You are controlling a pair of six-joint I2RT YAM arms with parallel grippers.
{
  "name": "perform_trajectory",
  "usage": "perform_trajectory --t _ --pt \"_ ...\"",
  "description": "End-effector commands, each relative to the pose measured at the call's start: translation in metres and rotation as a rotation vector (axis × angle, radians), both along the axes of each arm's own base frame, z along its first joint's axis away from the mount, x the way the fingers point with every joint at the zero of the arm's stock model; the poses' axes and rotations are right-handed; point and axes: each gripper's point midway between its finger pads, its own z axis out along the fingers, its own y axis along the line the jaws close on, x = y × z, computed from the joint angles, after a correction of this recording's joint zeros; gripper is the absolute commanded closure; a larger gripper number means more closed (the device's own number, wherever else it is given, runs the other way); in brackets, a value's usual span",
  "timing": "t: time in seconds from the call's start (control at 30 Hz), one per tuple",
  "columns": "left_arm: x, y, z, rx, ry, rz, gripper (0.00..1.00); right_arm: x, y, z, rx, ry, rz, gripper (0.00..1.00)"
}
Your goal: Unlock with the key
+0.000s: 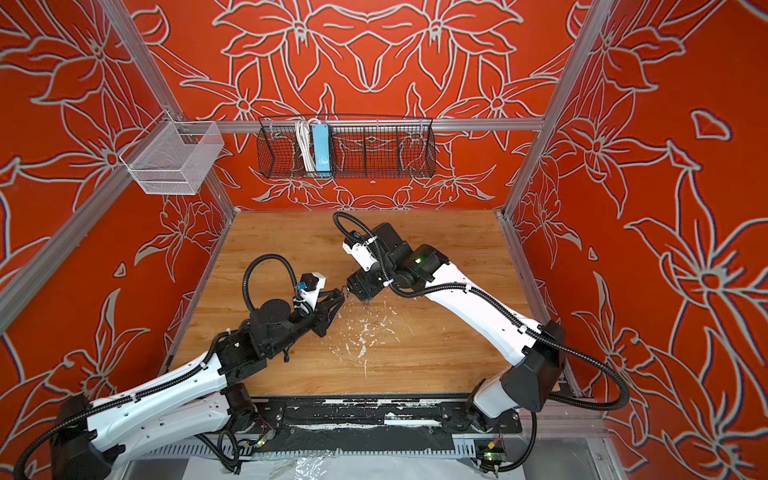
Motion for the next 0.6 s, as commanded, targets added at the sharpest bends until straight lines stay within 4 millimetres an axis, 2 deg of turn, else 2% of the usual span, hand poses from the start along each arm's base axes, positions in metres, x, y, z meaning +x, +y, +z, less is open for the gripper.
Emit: perform_trajectory --t 0.0,0.2,0.33,0.37,0.57 --pt "0.003 -0.004 0.023 -0.069 -0.015 0.002 1.0 -0.001 -0.01 0.004 0.037 0.005 -0.032 0.22" --pt "0.007 -0.008 0.015 -0.122 0.128 0.045 1.0 0.001 -0.034 -0.01 0.081 0.048 -0.112 0.21" --pt "0.009 -0.01 0.005 -0.177 0.307 0.132 1.0 0.002 -0.053 -0.02 0.126 0.091 -0.192 0.21" --pt "0.01 -0.012 -0.006 -0.172 0.366 0.167 1.0 0.002 -0.059 -0.021 0.13 0.089 -0.213 0.21" --pt "0.002 -0.033 -0.036 -0.185 0.6 0.264 1.0 0.003 -0.089 -0.035 0.149 0.118 -0.321 0.17"
